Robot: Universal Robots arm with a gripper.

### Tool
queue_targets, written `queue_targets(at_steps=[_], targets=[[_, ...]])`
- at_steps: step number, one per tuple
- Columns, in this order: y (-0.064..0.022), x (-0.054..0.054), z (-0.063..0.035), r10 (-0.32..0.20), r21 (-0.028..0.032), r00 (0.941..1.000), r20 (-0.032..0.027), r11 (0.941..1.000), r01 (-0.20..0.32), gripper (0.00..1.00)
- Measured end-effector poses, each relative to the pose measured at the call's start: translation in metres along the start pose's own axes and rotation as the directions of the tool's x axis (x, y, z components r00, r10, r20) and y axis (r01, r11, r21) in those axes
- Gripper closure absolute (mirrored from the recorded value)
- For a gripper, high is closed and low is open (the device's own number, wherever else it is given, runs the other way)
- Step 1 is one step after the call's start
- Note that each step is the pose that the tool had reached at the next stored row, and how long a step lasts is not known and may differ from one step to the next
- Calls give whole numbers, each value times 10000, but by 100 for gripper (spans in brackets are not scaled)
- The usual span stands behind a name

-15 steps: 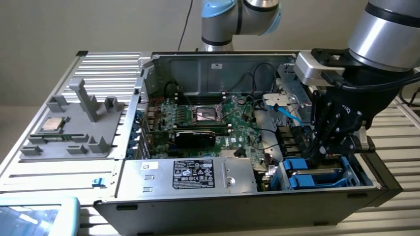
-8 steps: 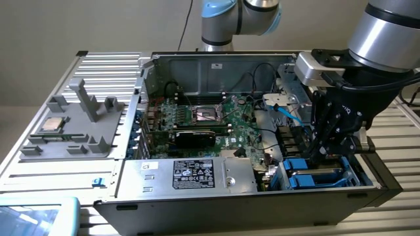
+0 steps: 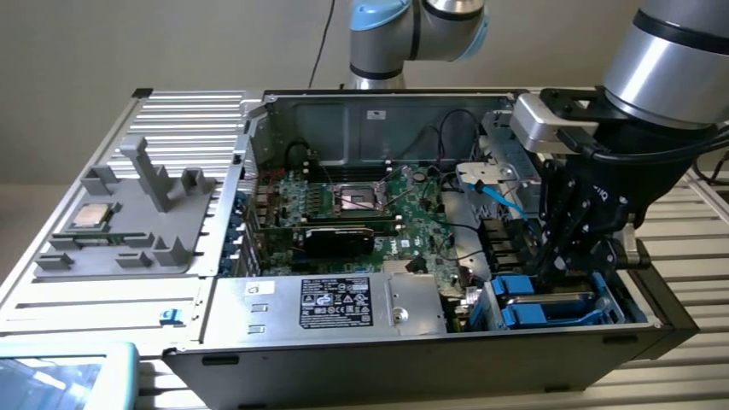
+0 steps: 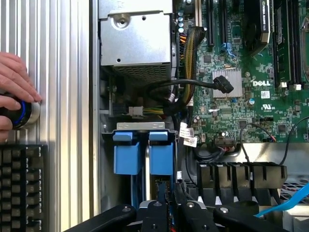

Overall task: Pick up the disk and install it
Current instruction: 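Insert the first disk wire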

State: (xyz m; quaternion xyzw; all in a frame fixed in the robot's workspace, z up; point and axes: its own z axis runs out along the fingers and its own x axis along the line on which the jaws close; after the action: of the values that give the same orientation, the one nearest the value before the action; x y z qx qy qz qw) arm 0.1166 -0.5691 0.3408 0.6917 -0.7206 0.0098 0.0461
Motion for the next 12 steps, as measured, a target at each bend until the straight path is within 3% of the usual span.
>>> queue_targets(at_steps=[12], targets=[[-12,-2,19,3,50,10000,13,10000,-3,84]])
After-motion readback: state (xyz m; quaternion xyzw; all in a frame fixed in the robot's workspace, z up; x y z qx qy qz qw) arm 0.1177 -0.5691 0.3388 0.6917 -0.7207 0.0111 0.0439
